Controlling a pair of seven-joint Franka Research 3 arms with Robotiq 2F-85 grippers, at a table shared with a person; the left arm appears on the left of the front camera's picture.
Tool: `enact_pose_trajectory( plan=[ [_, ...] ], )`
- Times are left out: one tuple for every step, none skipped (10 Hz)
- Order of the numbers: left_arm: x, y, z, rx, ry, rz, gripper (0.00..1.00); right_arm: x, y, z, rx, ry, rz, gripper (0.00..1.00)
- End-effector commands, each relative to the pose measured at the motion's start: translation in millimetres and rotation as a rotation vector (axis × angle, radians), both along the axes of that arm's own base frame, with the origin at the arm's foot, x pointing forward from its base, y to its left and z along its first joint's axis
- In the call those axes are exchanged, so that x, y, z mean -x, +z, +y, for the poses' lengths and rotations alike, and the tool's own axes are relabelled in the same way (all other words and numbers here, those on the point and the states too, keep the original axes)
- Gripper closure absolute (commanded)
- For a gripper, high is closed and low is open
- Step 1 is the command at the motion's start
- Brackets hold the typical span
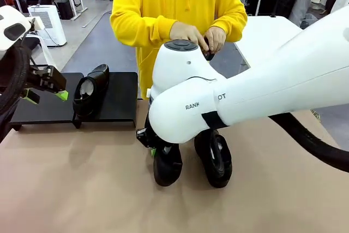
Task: Organize the shoes by placing them on the stand.
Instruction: Pick up one Shoe and place it in the middle of the table.
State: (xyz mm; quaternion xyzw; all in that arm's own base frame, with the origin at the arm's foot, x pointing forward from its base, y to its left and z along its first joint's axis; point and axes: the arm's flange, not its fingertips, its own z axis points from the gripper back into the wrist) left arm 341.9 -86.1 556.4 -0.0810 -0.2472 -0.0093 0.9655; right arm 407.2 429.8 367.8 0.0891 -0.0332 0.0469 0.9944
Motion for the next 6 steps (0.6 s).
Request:
enact_pose_trajectory(
  plan=[
    [0.3, 1.2, 1.3, 0.006, 0.001, -0.004, 0.25, -5.4, 5.9, 14.0, 0.021, -0.048, 0.039, 0.92],
    [0.3, 1.2, 1.3, 0.006, 0.001, -0.004, 0.25, -5.5, 4.0, 15.2, 0.017, -0.056, 0.054, 0.77],
    [0.3, 1.2, 1.3, 0.006, 0.001, -0.004, 0.25, -5.7, 3.1, 15.5, 0.01, -0.056, 0.059, 0.62],
    [0.3, 1.2, 1.3, 0.006, 0.001, -0.004, 0.25, -5.5, 2.1, 15.6, 0.004, -0.058, 0.068, 0.46],
    [0.3, 1.2, 1.3, 0.006, 0.001, -0.004, 0.25, -4.1, 1.9, 15.4, -0.003, -0.055, 0.075, 0.3],
    [0.3, 1.2, 1.3, 0.006, 0.001, -0.004, 0.25, -0.1, 4.5, 14.1, -0.019, -0.046, 0.075, 0.14]
  ],
)
